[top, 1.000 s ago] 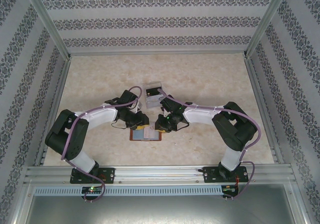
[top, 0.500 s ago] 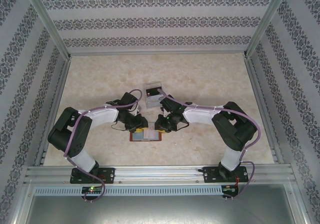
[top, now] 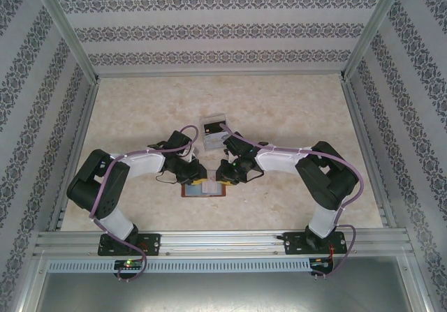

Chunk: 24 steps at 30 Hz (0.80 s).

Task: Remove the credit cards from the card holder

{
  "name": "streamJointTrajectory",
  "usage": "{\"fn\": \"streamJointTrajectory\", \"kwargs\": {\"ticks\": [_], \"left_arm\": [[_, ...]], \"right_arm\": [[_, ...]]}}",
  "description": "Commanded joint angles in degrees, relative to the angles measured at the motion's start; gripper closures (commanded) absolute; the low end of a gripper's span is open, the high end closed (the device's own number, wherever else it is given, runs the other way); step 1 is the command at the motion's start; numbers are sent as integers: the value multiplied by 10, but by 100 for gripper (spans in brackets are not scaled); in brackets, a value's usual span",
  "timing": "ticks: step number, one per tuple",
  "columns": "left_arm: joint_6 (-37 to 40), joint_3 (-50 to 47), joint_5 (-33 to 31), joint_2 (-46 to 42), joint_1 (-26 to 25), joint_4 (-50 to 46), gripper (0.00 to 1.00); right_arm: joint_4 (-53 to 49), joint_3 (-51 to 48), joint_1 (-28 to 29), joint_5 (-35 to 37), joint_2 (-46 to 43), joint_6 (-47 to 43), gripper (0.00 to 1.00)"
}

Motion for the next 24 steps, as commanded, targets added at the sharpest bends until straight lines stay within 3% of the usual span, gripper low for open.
{"fn": "streamJointTrajectory", "kwargs": {"ticks": [1, 11, 24], "left_arm": [[6, -4, 2, -16, 7, -2, 83], [83, 35, -67, -54, 12, -141, 87], [152, 87, -102, -92, 14, -229, 92]], "right_arm": [[-25, -3, 1, 8, 22, -7, 78], [-28, -6, 0, 14, 21, -10, 78], [-29, -1, -2, 11, 14, -13, 78]]}}
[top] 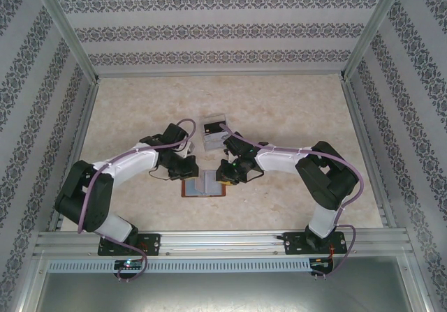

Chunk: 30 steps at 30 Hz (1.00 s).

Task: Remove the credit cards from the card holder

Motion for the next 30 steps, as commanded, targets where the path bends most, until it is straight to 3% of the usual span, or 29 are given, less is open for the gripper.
{"fn": "streamJointTrajectory", "kwargs": {"ticks": [1, 15, 25, 30], "left_arm": [[49, 29, -23, -17, 7, -58, 92], [241, 159, -91, 22, 7, -155, 96], [423, 241, -99, 52, 7, -104, 100], [501, 327, -114, 113, 7, -135, 100]], "right_arm": [[-28, -1, -3, 10, 12, -11, 78], [-52, 1, -49, 18, -92, -29, 78], [-107, -7, -115, 28, -147, -80, 78], [-160, 2, -126, 61, -166, -115, 78]]}}
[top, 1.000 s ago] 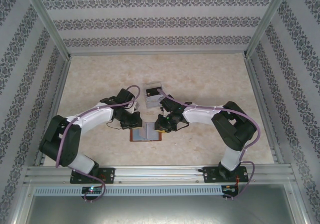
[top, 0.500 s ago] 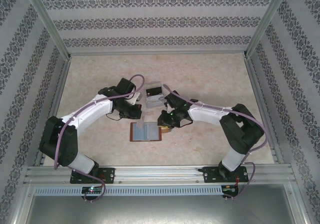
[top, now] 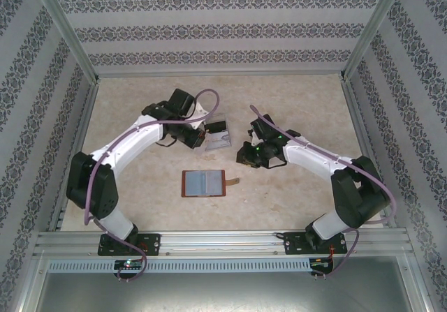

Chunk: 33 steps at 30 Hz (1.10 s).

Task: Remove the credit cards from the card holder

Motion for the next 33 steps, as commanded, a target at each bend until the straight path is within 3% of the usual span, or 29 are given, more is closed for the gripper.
{"fn": "streamJointTrajectory", "kwargs": {"ticks": [1, 16, 25, 33], "left_arm": [[98, 56, -19, 41, 7, -27, 100], [236, 329, -38, 237, 33, -120, 100], [309, 404, -72, 305, 35, -101, 100], [350, 460, -33, 358, 35, -179, 100]], "right_arm": [[-47, 0, -5, 27, -28, -34, 78], [-45, -36, -24, 30, -65, -31, 78], [-46, -35, -28, 24, -57, -31, 78], [-43, -36, -28, 21, -48, -28, 78]]}}
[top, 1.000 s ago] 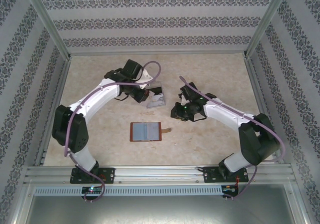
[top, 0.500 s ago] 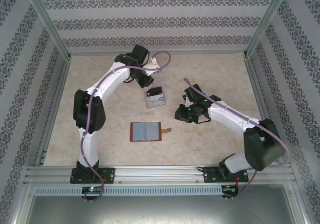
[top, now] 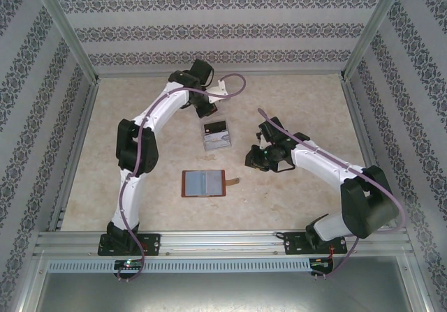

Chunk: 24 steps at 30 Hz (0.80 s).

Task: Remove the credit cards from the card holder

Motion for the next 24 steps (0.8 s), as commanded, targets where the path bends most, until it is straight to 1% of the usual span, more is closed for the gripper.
{"fn": "streamJointTrajectory", "kwargs": {"ticks": [1, 4, 7, 8, 9, 13, 16, 20, 24], "left_arm": [[42, 28, 28, 23, 6, -70, 100], [55, 39, 37, 37, 6, -92, 100], [58, 52, 27, 51, 6, -102, 100], [58, 56, 22, 56, 6, -102, 99], [58, 60, 15, 58, 5, -100, 96], [46, 65, -27, 60, 6, -63, 79], [38, 67, -51, 60, 5, -30, 73], [30, 70, -73, 59, 7, -5, 72], [24, 70, -81, 58, 8, 5, 72]], "right_arm": [[-4, -5, -5, 0, 3, -3, 78], [-3, -2, -5, -3, 8, -2, 78], [-3, 0, -5, -3, 11, -2, 77], [-4, 1, -4, -4, 11, -2, 77], [-5, 1, -5, -4, 12, -1, 77], [-4, 2, -4, -2, 13, 0, 77], [-2, 2, -4, -2, 14, 2, 77], [-2, 4, -4, -2, 16, 3, 77], [-2, 7, -1, -2, 17, 3, 78]]}}
